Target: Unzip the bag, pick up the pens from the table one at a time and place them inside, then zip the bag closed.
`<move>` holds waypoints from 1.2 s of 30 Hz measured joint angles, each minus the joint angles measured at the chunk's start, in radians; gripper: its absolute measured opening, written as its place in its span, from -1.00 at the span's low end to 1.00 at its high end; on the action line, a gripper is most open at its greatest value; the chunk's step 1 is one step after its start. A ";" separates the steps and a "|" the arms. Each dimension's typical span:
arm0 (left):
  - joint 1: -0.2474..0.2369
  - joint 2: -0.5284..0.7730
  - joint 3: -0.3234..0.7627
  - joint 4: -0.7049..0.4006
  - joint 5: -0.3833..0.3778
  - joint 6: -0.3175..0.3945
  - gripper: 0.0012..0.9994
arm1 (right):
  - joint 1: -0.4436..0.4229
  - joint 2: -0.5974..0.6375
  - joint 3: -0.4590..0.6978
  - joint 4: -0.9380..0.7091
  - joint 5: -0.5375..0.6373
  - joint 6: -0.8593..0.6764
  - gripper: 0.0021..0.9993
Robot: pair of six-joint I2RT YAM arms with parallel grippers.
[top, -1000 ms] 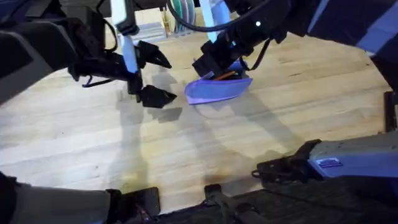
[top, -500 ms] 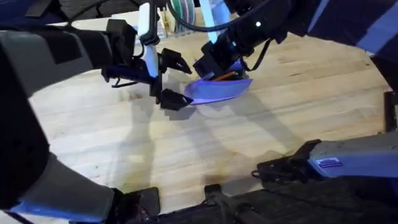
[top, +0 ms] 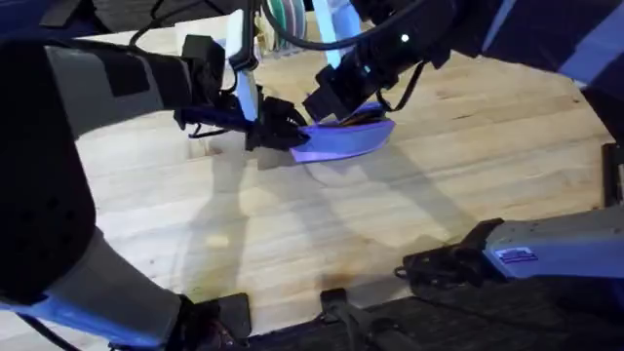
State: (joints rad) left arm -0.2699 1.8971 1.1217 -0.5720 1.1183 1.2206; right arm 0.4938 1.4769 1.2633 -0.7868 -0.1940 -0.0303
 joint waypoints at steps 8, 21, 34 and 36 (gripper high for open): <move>0.000 0.000 0.000 0.000 0.001 -0.010 -0.91 | -0.026 0.000 0.000 -0.008 -0.002 0.000 -0.94; -0.001 0.002 -0.001 -0.004 0.003 -0.014 -0.91 | -0.300 -0.002 0.000 -0.103 -0.030 0.003 -0.94; -0.001 0.003 -0.001 -0.003 0.003 -0.014 -0.91 | -0.488 -0.014 0.000 -0.111 0.003 0.004 -0.94; -0.001 0.003 -0.001 -0.003 0.002 -0.014 -0.91 | -0.483 -0.017 0.000 -0.111 -0.006 0.005 -0.94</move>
State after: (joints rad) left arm -0.2707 1.8999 1.1206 -0.5755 1.1206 1.2068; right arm 0.0110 1.4597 1.2633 -0.8983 -0.1999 -0.0251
